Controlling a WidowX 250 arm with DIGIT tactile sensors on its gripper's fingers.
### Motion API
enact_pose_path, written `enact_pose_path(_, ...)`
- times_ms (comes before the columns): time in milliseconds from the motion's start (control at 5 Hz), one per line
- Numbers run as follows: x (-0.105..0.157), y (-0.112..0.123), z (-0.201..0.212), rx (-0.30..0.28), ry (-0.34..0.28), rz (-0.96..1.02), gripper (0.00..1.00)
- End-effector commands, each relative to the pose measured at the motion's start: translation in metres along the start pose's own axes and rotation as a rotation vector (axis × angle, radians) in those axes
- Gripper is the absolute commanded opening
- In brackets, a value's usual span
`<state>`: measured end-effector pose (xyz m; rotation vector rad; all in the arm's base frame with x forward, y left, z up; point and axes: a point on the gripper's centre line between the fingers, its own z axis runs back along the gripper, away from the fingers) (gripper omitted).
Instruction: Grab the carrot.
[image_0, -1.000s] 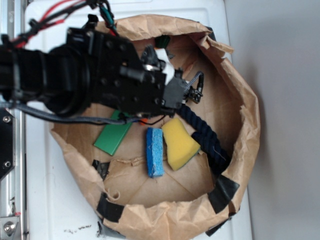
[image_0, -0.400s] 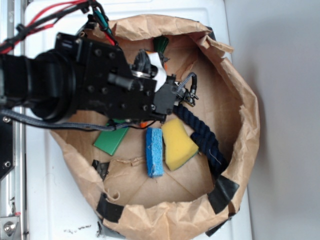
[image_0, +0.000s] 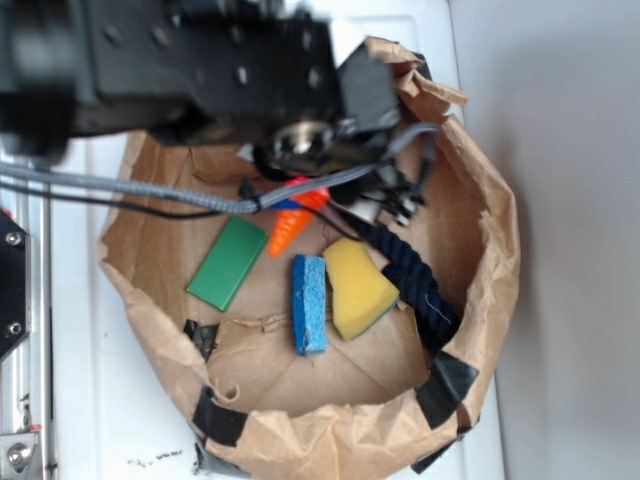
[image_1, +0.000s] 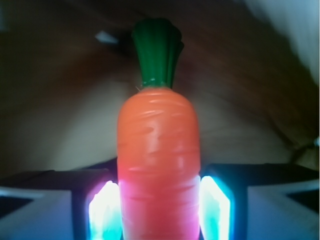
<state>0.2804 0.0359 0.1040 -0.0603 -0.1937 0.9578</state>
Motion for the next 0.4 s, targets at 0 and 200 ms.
enact_pose_path(0,-0.016,-0.010,0.055,-0.086,0.059,-0.427,0.00)
enact_pose_path(200,-0.032,-0.010,0.062,0.035,0.061,-0.522,0.00)
